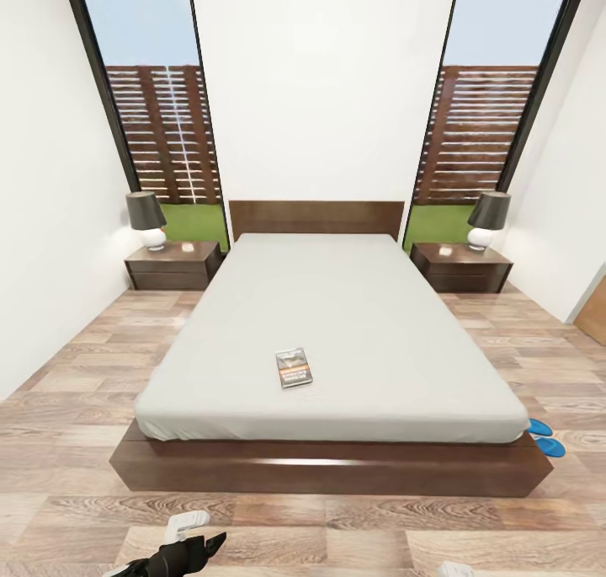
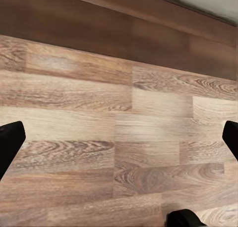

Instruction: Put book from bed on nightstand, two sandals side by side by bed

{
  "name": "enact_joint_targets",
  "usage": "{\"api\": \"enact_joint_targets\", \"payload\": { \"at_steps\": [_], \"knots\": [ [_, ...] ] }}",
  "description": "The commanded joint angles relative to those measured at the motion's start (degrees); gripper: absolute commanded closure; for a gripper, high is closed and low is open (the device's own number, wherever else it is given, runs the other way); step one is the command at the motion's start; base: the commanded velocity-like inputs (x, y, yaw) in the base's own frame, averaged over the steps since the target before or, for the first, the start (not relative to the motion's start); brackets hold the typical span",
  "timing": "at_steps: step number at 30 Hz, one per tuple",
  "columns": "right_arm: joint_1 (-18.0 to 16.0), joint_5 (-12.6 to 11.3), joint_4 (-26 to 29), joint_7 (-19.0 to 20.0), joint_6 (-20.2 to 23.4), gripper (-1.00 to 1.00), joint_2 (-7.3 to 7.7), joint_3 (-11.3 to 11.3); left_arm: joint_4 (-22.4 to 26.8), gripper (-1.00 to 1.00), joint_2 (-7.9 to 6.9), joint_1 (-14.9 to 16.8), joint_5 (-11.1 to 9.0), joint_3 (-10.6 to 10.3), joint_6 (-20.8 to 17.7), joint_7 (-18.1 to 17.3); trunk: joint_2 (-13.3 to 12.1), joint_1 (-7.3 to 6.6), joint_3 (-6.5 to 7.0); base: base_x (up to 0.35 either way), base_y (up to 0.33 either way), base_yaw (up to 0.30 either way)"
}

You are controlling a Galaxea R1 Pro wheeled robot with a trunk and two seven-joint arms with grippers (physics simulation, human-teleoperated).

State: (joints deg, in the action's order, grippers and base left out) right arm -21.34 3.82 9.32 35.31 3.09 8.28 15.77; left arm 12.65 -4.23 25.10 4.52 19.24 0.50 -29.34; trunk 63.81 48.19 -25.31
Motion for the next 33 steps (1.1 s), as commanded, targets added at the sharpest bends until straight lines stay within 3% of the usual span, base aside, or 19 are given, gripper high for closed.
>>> {"api": "enact_joint_targets", "payload": {
  "at_steps": [1,33],
  "knots": [
    [0.0,0.4,0.1,0.3,0.3,-1.00,-0.01,0.5,0.0,-1.00,0.02,0.0,0.5,0.5,0.0,-0.3,-0.4,-0.23,0.13,0.000,0.000,0.000],
    [0.0,0.4,0.1,0.3,0.3,-1.00,-0.01,0.5,0.0,-1.00,0.02,0.0,0.5,0.5,0.1,-0.3,-13.2,-7.25,5.87,0.000,0.000,0.000]
  ]
}}
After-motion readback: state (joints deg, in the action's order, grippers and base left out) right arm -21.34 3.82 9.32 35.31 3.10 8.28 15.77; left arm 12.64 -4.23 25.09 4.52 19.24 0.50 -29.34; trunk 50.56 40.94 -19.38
